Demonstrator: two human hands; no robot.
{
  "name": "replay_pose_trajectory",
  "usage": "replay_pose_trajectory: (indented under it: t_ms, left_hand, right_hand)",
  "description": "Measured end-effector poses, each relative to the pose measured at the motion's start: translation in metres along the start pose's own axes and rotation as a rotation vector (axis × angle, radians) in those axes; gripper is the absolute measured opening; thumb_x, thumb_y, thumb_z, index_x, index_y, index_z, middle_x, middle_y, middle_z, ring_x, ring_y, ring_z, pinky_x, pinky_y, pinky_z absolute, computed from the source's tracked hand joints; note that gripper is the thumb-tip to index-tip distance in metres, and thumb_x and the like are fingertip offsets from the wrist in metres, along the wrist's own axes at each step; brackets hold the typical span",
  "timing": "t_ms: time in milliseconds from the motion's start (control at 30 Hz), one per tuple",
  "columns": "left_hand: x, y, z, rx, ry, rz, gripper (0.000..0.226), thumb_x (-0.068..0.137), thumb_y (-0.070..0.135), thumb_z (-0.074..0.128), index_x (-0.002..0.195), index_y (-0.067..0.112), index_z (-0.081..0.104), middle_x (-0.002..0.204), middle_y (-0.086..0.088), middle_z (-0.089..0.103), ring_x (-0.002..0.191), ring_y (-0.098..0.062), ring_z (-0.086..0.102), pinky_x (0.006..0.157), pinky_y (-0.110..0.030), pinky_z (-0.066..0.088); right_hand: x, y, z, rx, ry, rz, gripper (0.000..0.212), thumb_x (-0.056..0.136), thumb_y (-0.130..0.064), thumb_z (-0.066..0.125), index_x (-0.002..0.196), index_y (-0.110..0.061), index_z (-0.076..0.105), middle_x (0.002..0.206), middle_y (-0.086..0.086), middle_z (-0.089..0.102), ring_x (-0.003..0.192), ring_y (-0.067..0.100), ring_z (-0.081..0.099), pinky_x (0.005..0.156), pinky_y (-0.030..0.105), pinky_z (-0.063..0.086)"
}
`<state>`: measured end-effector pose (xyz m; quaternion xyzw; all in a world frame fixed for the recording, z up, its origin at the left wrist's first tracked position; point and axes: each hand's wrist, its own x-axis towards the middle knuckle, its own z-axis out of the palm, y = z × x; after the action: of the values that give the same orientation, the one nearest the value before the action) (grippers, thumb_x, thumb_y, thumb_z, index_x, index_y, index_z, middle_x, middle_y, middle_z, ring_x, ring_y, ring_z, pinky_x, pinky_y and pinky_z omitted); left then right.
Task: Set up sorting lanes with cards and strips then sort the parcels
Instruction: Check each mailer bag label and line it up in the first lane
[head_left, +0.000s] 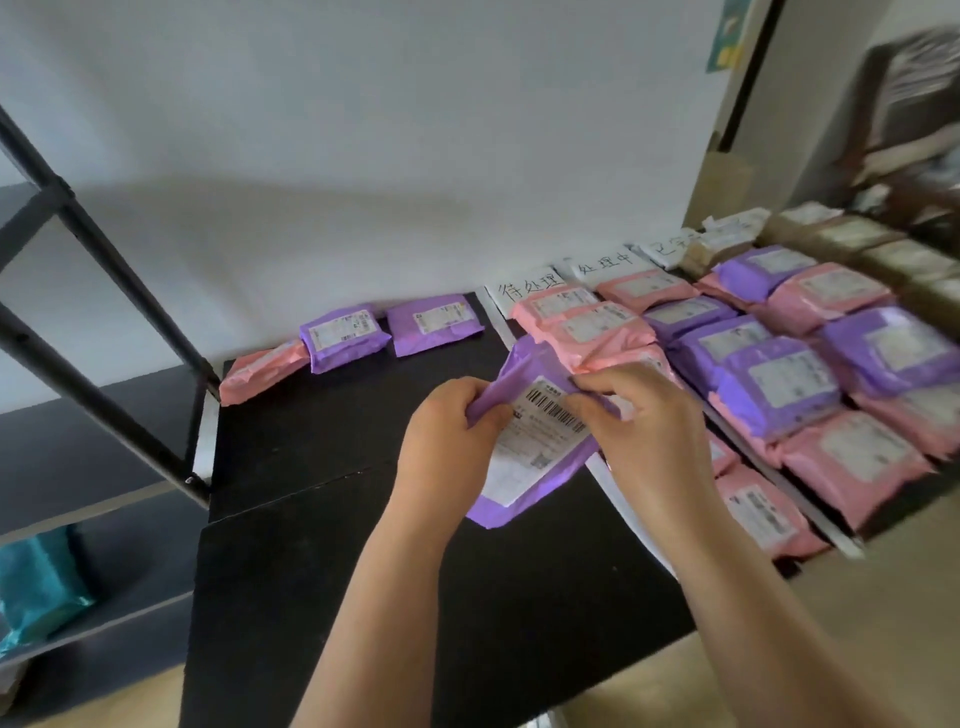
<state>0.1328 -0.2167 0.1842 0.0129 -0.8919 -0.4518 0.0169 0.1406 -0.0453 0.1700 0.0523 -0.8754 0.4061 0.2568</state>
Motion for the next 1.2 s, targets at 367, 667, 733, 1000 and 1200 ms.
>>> replay_pose_trajectory:
  t_ms: [367,667,733,1000,1200]
  left_hand:
    - [-0.022,0.011,0.063,-0.021,-0.062,0.058,0.005,0.096,0.032,0.061,0.098,0.031,0.065,0.09,0.013,0.063,0.082,-0.005,0.06,0.062,-0.016,0.04]
    - [-0.005,0.015,0.119,-0.1,0.289,-0.128,0.059,0.088,0.036,0.072,0.141,0.024,0.048,0.139,0.003,0.051,0.13,-0.017,0.045,0.106,-0.038,0.042]
    - [0.003,0.021,0.145,-0.131,0.242,-0.25,0.065,0.088,0.04,0.072,0.144,0.023,0.043,0.142,0.002,0.05,0.131,-0.018,0.047,0.102,-0.037,0.045]
    - [0.024,0.034,0.261,-0.168,0.147,-0.432,0.039,0.095,0.033,0.062,0.133,0.021,0.057,0.12,0.003,0.065,0.098,-0.013,0.065,0.063,-0.018,0.045]
    - [0.035,0.022,0.31,-0.15,0.103,-0.636,0.009,0.097,0.026,0.057,0.099,0.02,0.063,0.081,0.007,0.062,0.061,-0.006,0.058,0.044,-0.013,0.037]
  right_hand:
    - [-0.044,0.04,-0.041,0.024,0.066,0.256,0.016,0.09,-0.012,0.07,0.084,-0.025,0.063,0.086,-0.021,0.062,0.087,-0.017,0.056,0.066,0.0,0.04]
    - [-0.007,0.11,-0.094,0.106,0.125,0.446,0.024,0.094,-0.019,0.065,0.079,-0.037,0.057,0.088,-0.016,0.066,0.088,0.007,0.066,0.075,0.032,0.056]
    - [0.009,0.135,-0.105,0.128,0.099,0.472,0.023,0.094,-0.018,0.065,0.079,-0.034,0.059,0.088,-0.013,0.067,0.089,0.013,0.067,0.081,0.038,0.057]
    - [0.048,0.254,-0.112,0.172,-0.028,0.598,0.02,0.089,-0.014,0.068,0.072,-0.026,0.064,0.075,-0.01,0.067,0.083,0.022,0.067,0.076,0.034,0.051]
    - [0.059,0.317,-0.091,0.02,-0.294,0.6,0.015,0.094,-0.013,0.062,0.105,-0.01,0.072,0.105,0.007,0.073,0.092,0.022,0.063,0.071,0.028,0.045]
